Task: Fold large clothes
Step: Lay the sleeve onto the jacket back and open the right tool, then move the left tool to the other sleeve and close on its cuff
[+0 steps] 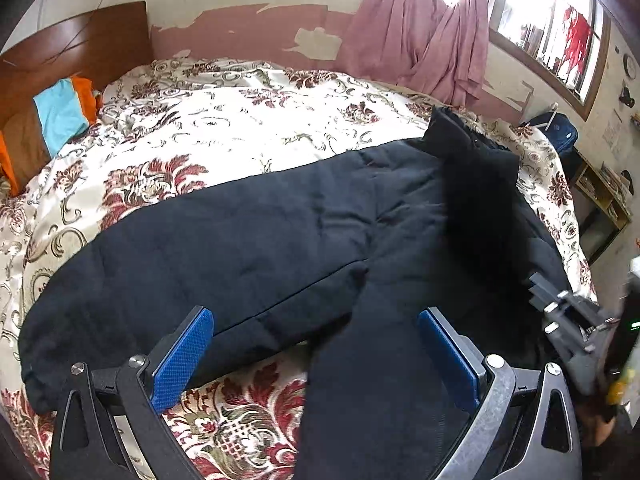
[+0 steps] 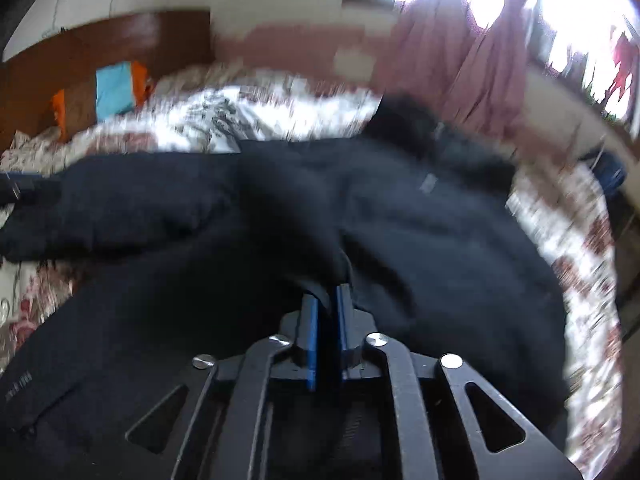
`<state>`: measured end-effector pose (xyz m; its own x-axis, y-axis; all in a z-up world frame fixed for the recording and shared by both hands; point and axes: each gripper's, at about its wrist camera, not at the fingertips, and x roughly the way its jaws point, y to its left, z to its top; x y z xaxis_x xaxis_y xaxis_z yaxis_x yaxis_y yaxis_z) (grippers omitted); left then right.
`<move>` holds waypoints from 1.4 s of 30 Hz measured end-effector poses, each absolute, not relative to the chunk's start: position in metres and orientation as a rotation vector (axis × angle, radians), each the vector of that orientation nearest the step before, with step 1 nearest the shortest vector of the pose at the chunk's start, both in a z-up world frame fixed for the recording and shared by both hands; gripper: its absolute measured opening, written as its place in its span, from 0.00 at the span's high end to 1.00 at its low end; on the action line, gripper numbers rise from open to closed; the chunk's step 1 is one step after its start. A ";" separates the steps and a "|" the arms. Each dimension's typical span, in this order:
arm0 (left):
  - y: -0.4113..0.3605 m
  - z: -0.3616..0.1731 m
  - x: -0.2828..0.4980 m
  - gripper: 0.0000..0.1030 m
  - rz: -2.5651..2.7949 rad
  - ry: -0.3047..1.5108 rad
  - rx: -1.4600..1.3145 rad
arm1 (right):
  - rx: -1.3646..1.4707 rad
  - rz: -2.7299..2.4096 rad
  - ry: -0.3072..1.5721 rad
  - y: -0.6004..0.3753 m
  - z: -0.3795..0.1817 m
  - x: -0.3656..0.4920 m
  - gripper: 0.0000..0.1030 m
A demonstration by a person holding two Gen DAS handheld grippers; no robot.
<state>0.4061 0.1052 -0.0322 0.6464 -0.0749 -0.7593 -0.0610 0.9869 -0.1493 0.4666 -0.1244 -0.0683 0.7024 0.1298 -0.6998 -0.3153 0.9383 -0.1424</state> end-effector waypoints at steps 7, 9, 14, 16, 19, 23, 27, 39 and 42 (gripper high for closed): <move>0.090 -0.051 0.414 0.00 -0.133 0.873 -0.216 | -0.172 0.389 0.736 -0.154 -0.051 0.419 0.39; 0.075 -0.056 0.420 0.00 -0.155 0.873 -0.214 | -0.187 0.383 0.713 -0.171 -0.045 0.399 0.39; 0.036 -0.065 0.440 0.00 -0.144 0.873 -0.192 | -0.153 0.185 0.631 -0.245 -0.032 0.400 0.39; 0.024 -0.068 0.450 0.00 -0.122 0.868 -0.183 | -0.043 0.079 0.637 -0.290 -0.033 0.412 0.39; 0.005 -0.078 0.466 0.00 -0.067 0.893 -0.138 | 0.136 -0.019 0.674 -0.346 -0.046 0.432 0.43; -0.004 -0.090 0.480 0.00 -0.029 0.945 -0.127 | 0.258 -0.055 0.764 -0.379 -0.082 0.456 0.69; -0.001 -0.110 0.485 0.00 -0.041 0.994 -0.168 | 0.270 -0.026 0.803 -0.374 -0.115 0.458 0.69; 0.011 -0.126 0.480 0.00 -0.084 0.982 -0.290 | 0.284 -0.025 0.780 -0.368 -0.127 0.491 0.68; 0.025 -0.116 0.475 0.00 -0.084 0.975 -0.334 | 0.275 -0.037 0.772 -0.367 -0.109 0.486 0.55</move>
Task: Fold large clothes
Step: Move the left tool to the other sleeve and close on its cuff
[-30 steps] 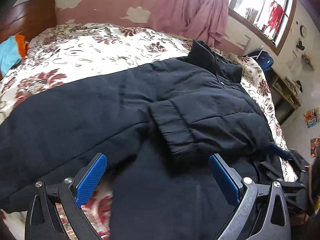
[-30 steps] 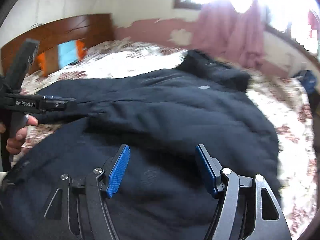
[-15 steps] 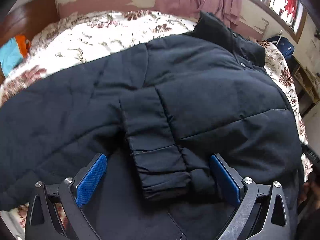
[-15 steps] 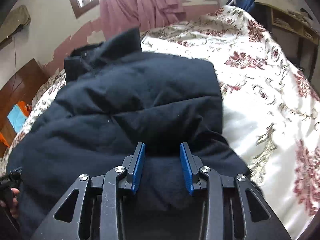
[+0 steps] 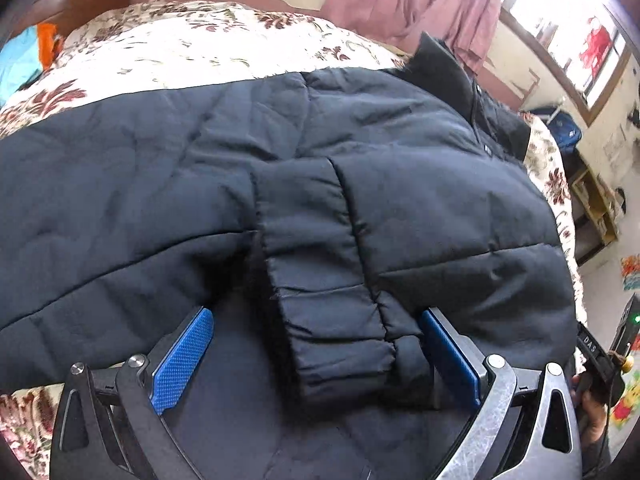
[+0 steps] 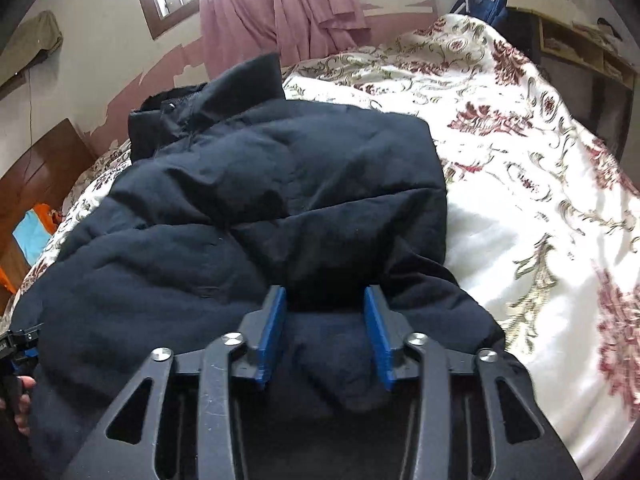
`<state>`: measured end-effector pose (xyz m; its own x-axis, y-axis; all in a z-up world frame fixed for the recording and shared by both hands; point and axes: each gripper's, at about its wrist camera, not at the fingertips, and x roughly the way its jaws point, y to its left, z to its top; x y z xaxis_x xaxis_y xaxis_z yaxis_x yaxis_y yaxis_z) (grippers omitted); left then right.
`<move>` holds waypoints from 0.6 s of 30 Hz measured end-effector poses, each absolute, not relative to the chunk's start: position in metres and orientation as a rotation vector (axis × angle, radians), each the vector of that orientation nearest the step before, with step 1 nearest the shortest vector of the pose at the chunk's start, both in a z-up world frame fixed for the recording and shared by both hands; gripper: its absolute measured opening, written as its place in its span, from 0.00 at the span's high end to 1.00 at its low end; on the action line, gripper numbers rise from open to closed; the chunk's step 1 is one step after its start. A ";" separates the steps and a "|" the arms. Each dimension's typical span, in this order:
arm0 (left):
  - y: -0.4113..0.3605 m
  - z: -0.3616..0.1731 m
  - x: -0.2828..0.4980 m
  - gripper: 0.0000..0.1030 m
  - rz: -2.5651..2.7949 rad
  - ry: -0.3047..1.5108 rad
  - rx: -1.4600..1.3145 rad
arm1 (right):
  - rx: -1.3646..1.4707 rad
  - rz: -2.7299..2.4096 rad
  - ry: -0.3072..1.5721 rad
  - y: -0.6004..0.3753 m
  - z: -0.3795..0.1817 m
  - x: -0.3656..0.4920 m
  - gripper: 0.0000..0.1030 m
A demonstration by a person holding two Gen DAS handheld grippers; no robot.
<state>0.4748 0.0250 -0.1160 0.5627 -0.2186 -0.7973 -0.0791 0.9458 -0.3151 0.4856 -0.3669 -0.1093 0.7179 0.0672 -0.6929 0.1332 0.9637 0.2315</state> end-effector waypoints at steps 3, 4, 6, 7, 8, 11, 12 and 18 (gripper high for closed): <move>0.042 -0.101 0.462 0.00 -0.095 0.937 -0.392 | 0.264 -0.011 0.723 -0.353 -0.082 0.475 0.41; 0.048 -0.096 0.455 0.00 -0.082 0.925 -0.400 | 0.251 -0.001 0.712 -0.348 -0.075 0.473 0.40; 0.061 -0.083 0.439 0.00 -0.045 0.890 -0.404 | 0.204 0.045 0.681 -0.325 -0.056 0.468 0.35; 0.069 -0.077 0.430 0.00 -0.037 0.877 -0.412 | 0.181 0.068 0.671 -0.314 -0.048 0.466 0.33; 0.079 -0.072 0.419 0.00 -0.023 0.864 -0.426 | 0.154 0.095 0.662 -0.299 -0.040 0.464 0.30; 0.106 -0.064 0.395 0.00 0.028 0.843 -0.462 | 0.071 0.166 0.657 -0.254 -0.026 0.459 0.27; 0.118 -0.063 0.385 0.00 0.053 0.841 -0.475 | 0.039 0.188 0.660 -0.236 -0.024 0.458 0.26; 0.196 -0.075 0.324 0.00 0.208 0.809 -0.609 | -0.084 0.259 0.706 -0.159 -0.031 0.461 0.26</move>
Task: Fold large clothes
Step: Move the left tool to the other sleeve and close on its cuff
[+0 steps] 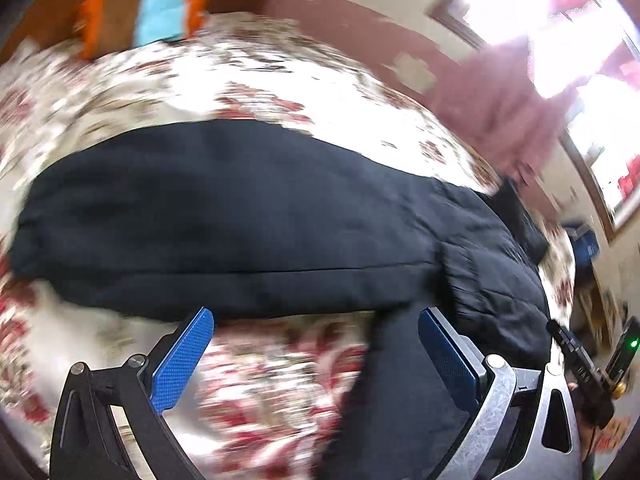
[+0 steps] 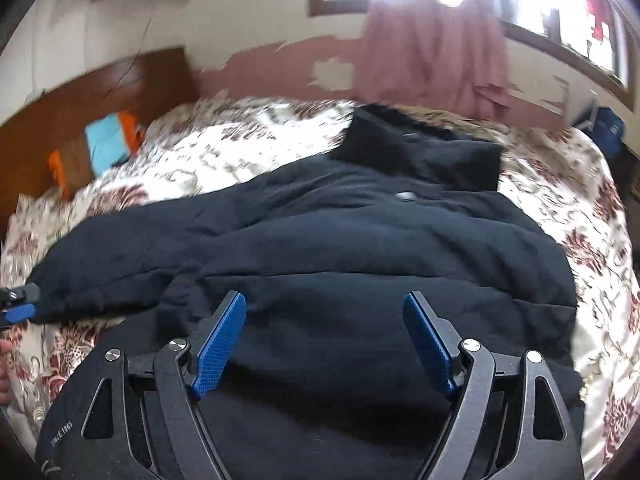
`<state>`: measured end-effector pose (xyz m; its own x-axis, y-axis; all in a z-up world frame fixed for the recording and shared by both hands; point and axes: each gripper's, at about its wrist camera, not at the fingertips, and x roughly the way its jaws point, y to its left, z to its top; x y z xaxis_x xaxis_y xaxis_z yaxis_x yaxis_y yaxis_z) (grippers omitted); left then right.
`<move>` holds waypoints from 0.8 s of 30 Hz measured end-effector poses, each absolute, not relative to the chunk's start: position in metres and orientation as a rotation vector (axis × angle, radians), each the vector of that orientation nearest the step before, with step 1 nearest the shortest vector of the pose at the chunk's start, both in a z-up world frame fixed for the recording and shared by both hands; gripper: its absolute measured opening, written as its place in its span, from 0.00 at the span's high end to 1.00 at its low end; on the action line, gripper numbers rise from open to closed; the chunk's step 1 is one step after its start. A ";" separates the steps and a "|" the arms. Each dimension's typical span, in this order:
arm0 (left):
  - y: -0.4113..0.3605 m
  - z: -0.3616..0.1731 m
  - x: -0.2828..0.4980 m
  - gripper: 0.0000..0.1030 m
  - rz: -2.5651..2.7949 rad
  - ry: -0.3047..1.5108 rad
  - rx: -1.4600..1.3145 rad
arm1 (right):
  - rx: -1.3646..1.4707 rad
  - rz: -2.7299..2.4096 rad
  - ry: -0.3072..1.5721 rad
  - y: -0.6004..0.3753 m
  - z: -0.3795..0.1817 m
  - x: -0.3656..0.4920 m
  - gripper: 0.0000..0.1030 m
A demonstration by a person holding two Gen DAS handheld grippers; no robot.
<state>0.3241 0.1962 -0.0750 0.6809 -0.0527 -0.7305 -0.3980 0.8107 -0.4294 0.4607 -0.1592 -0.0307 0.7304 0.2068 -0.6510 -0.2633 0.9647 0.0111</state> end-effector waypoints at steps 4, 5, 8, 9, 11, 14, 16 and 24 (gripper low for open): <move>0.250 -0.097 0.290 0.00 0.319 0.786 -0.742 | -0.137 0.277 0.739 -0.117 -0.043 0.467 0.26; 0.262 -0.104 0.281 0.00 0.337 0.772 -0.789 | -0.169 0.269 0.738 -0.105 -0.046 0.469 0.26; 0.287 -0.122 0.267 0.00 0.355 0.715 -0.913 | -0.233 0.236 0.739 -0.084 -0.052 0.470 0.26; 0.293 -0.129 0.265 0.00 0.369 0.701 -0.950 | -0.246 0.225 0.744 -0.080 -0.055 0.473 0.26; 0.302 -0.139 0.262 0.00 0.381 0.686 -1.005 | -0.258 0.201 0.757 -0.074 -0.060 0.476 0.26; 0.311 -0.157 0.259 0.01 0.418 0.657 -1.099 | -0.285 0.171 0.781 -0.070 -0.071 0.481 0.24; 0.312 -0.162 0.258 0.02 0.429 0.638 -1.130 | -0.309 0.155 0.783 -0.066 -0.076 0.482 0.23; 0.313 -0.165 0.257 0.51 0.428 0.556 -1.133 | -0.327 0.147 0.770 -0.066 -0.081 0.475 0.21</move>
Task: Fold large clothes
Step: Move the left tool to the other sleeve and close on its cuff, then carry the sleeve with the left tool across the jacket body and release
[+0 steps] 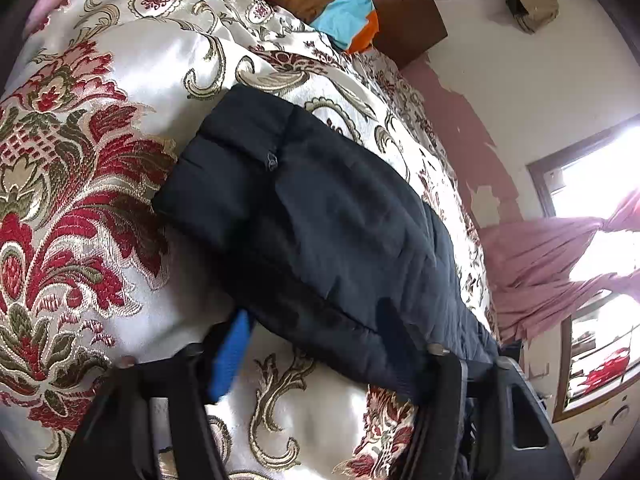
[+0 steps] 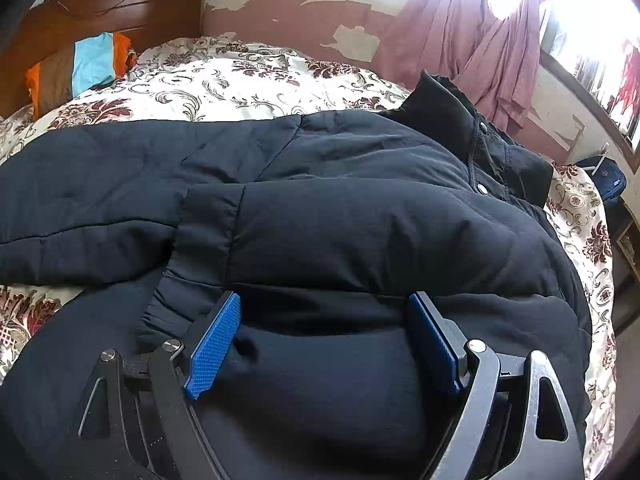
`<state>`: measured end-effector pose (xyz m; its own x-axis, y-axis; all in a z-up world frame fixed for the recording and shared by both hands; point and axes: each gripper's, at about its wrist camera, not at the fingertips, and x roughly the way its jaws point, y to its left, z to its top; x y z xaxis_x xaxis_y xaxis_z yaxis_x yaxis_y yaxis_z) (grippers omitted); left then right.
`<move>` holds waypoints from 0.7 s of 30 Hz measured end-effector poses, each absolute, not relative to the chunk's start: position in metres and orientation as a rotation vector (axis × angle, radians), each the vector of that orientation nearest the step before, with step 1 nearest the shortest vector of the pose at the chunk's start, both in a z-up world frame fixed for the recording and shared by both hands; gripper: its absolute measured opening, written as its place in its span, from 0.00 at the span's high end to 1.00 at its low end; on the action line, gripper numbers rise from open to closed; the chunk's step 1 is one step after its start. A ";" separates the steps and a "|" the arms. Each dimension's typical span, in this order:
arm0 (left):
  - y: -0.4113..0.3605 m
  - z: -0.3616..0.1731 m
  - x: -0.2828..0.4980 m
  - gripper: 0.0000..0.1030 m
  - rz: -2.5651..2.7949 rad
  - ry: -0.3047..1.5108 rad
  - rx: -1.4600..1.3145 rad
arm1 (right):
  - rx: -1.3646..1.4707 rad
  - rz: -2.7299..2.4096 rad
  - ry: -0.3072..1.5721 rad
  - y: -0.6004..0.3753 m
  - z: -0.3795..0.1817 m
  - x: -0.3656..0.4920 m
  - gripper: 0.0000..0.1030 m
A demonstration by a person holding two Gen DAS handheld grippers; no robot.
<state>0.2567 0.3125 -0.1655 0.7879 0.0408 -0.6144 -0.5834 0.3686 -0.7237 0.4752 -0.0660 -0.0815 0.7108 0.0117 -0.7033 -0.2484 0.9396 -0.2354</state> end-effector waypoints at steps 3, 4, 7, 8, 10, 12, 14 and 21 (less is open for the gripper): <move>0.319 -0.161 0.261 0.78 0.444 0.530 -1.135 | -0.309 0.162 0.773 -0.069 -0.079 0.475 0.21; 0.321 -0.160 0.260 0.83 0.445 0.525 -1.128 | -0.293 0.176 0.770 -0.072 -0.077 0.474 0.21; 0.321 -0.144 0.259 0.92 0.440 0.482 -1.061 | -0.217 0.234 0.751 -0.083 -0.066 0.466 0.22; 0.319 -0.137 0.260 0.93 0.438 0.466 -1.024 | -0.195 0.243 0.746 -0.088 -0.062 0.462 0.22; 0.316 -0.121 0.261 0.94 0.429 0.436 -0.973 | -0.174 0.240 0.738 -0.097 -0.056 0.456 0.22; 0.312 -0.100 0.263 0.95 0.415 0.405 -0.907 | -0.165 0.246 0.722 -0.108 -0.049 0.448 0.22; 0.304 -0.071 0.269 0.95 0.381 0.360 -0.833 | -0.154 0.246 0.701 -0.121 -0.041 0.439 0.22; 0.234 0.036 0.296 0.95 0.203 0.221 -0.537 | -0.089 0.200 0.644 -0.179 -0.013 0.412 0.22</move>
